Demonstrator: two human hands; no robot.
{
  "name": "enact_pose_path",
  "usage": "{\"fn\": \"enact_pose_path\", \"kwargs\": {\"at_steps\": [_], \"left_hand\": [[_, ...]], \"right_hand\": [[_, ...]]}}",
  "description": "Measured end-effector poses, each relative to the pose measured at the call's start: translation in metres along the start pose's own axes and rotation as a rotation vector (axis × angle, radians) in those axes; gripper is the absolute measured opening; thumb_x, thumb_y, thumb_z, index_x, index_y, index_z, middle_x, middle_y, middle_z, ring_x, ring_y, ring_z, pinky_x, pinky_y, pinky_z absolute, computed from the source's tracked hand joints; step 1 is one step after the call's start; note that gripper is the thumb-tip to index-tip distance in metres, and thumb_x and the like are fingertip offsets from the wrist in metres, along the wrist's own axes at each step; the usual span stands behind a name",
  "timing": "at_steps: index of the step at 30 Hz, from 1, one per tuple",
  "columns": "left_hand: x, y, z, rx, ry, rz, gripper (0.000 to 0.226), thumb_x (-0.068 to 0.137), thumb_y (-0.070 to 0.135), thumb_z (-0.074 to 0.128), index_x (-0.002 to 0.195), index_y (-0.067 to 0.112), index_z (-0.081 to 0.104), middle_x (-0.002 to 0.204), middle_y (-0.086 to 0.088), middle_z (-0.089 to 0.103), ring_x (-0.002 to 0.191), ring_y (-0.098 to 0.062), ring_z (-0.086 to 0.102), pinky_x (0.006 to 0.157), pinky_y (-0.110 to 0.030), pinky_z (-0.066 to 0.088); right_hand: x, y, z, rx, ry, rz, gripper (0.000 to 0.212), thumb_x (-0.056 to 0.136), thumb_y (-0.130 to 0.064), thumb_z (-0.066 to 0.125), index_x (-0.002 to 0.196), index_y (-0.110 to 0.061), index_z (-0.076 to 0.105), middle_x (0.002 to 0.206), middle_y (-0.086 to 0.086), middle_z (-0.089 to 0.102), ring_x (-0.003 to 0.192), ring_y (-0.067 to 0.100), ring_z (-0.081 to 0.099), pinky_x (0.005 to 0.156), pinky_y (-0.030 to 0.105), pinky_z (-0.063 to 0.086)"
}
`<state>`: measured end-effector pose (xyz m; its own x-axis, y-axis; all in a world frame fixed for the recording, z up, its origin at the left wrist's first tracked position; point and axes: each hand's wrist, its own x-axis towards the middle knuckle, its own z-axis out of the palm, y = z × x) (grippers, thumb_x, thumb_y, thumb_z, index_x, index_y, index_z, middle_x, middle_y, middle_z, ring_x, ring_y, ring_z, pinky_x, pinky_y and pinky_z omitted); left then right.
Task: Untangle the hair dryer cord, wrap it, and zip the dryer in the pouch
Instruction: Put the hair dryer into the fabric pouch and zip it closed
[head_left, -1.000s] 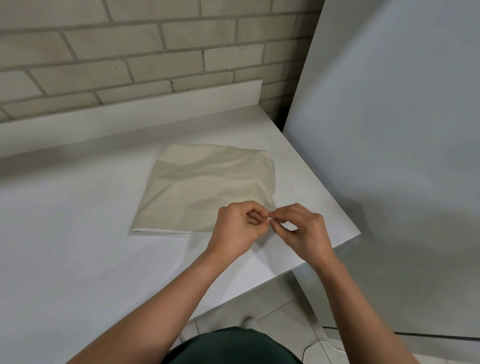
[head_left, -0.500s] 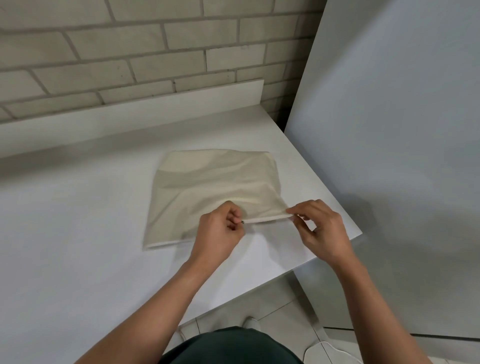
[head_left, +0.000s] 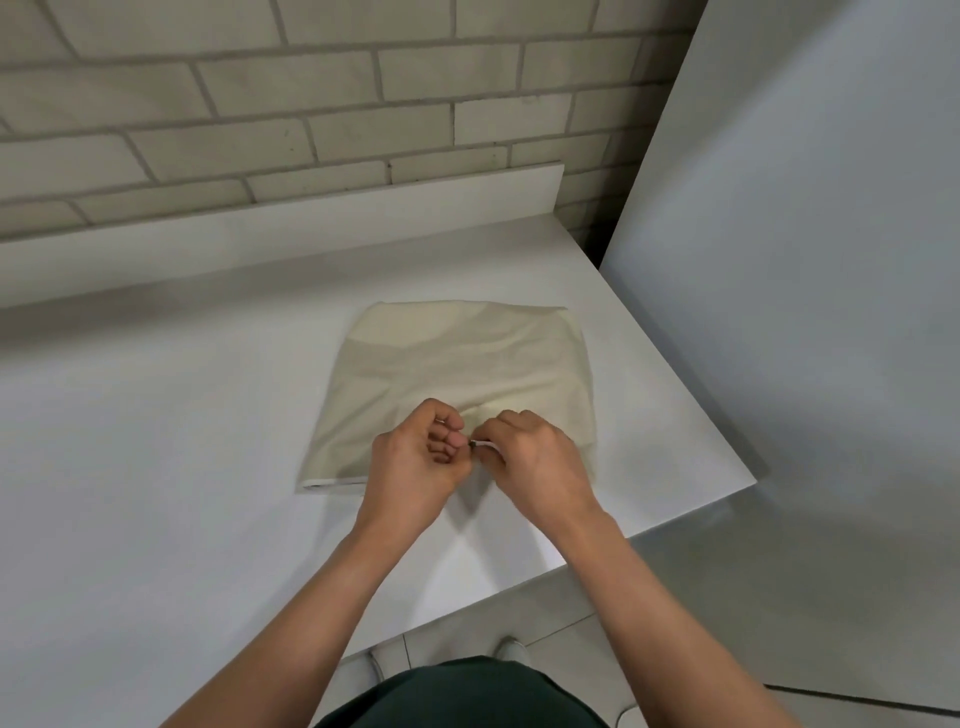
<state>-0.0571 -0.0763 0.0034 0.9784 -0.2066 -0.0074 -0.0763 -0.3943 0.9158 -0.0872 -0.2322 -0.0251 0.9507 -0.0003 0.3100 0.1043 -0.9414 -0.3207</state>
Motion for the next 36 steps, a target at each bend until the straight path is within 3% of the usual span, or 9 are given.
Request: {"fn": "enact_pose_path", "kwargs": {"at_steps": [7, 10, 13, 17, 22, 24, 27, 32, 36], "left_hand": [[0.004, -0.024, -0.033, 0.045, 0.128, -0.042, 0.03, 0.078, -0.004, 0.074, 0.084, 0.024, 0.064, 0.077, 0.011, 0.068, 0.068, -0.011, 0.065, 0.069, -0.022, 0.056], [0.005, -0.028, -0.051, 0.009, 0.225, -0.034, 0.027, 0.08, -0.002, 0.075, 0.086, 0.023, 0.065, 0.081, 0.007, 0.07, 0.072, -0.011, 0.067, 0.074, -0.021, 0.057], [0.006, -0.024, -0.057, -0.024, 0.238, -0.004, 0.029, 0.082, -0.001, 0.076, 0.088, 0.025, 0.065, 0.082, 0.008, 0.071, 0.078, -0.01, 0.07, 0.077, -0.016, 0.056], [0.009, -0.017, -0.06, -0.08, 0.193, 0.04, 0.032, 0.081, 0.0, 0.078, 0.09, 0.027, 0.066, 0.085, 0.012, 0.073, 0.082, -0.012, 0.072, 0.079, -0.018, 0.056], [0.011, -0.025, -0.07, -0.047, 0.162, 0.043, 0.032, 0.08, 0.001, 0.08, 0.093, 0.027, 0.066, 0.084, 0.013, 0.072, 0.08, -0.011, 0.072, 0.079, -0.02, 0.058], [0.01, -0.032, -0.077, -0.032, 0.168, 0.014, 0.031, 0.082, 0.002, 0.079, 0.093, 0.027, 0.066, 0.085, 0.014, 0.072, 0.078, -0.012, 0.071, 0.078, -0.02, 0.058], [0.014, -0.046, -0.095, 0.009, 0.235, -0.018, 0.029, 0.083, 0.002, 0.077, 0.092, 0.027, 0.066, 0.085, 0.012, 0.072, 0.078, -0.011, 0.071, 0.08, -0.022, 0.058], [0.018, -0.056, -0.114, 0.028, 0.354, 0.037, 0.026, 0.084, -0.001, 0.076, 0.094, 0.021, 0.066, 0.089, 0.006, 0.072, 0.082, -0.007, 0.07, 0.079, -0.01, 0.054], [0.018, -0.059, -0.117, -0.005, 0.461, 0.04, 0.028, 0.084, 0.0, 0.076, 0.093, 0.023, 0.065, 0.091, 0.005, 0.072, 0.083, -0.007, 0.07, 0.083, -0.016, 0.055]], "right_hand": [[0.0, 0.021, -0.005, 0.068, 0.065, 0.038, 0.01, 0.091, -0.027, 0.072, 0.09, -0.019, 0.077, 0.08, -0.005, 0.071, 0.072, 0.023, 0.069, 0.053, 0.036, 0.055], [-0.002, 0.028, -0.015, -0.007, -0.094, 0.128, 0.012, 0.093, -0.035, 0.073, 0.09, -0.024, 0.076, 0.085, -0.007, 0.071, 0.079, 0.022, 0.068, 0.059, 0.032, 0.05], [-0.003, 0.014, -0.008, -0.05, -0.251, 0.069, 0.022, 0.092, -0.037, 0.073, 0.106, -0.021, 0.075, 0.108, -0.004, 0.07, 0.096, 0.027, 0.063, 0.076, 0.039, 0.055], [0.006, -0.032, 0.014, 0.043, -0.121, -0.066, 0.053, 0.086, -0.042, 0.074, 0.133, -0.022, 0.062, 0.123, -0.003, 0.062, 0.106, 0.023, 0.058, 0.086, 0.037, 0.051], [0.032, -0.046, 0.031, -0.018, 0.03, -0.109, 0.027, 0.098, -0.036, 0.05, 0.103, -0.025, 0.074, 0.088, -0.008, 0.067, 0.079, 0.021, 0.065, 0.069, 0.035, 0.046], [0.035, -0.041, 0.033, -0.058, 0.039, -0.138, 0.015, 0.096, -0.03, 0.06, 0.096, -0.026, 0.075, 0.083, -0.009, 0.066, 0.075, 0.021, 0.065, 0.066, 0.035, 0.046], [0.038, -0.033, 0.025, -0.035, 0.049, -0.12, 0.007, 0.09, -0.024, 0.075, 0.097, -0.026, 0.075, 0.082, -0.009, 0.067, 0.075, 0.021, 0.065, 0.065, 0.033, 0.047], [0.041, -0.04, 0.015, 0.02, 0.015, -0.102, 0.009, 0.098, -0.03, 0.067, 0.102, -0.026, 0.074, 0.089, -0.008, 0.068, 0.079, 0.022, 0.067, 0.069, 0.035, 0.048], [0.041, -0.044, 0.017, 0.041, -0.007, -0.072, 0.016, 0.102, -0.033, 0.059, 0.104, -0.024, 0.072, 0.093, -0.007, 0.068, 0.08, 0.023, 0.068, 0.07, 0.038, 0.051]]}}
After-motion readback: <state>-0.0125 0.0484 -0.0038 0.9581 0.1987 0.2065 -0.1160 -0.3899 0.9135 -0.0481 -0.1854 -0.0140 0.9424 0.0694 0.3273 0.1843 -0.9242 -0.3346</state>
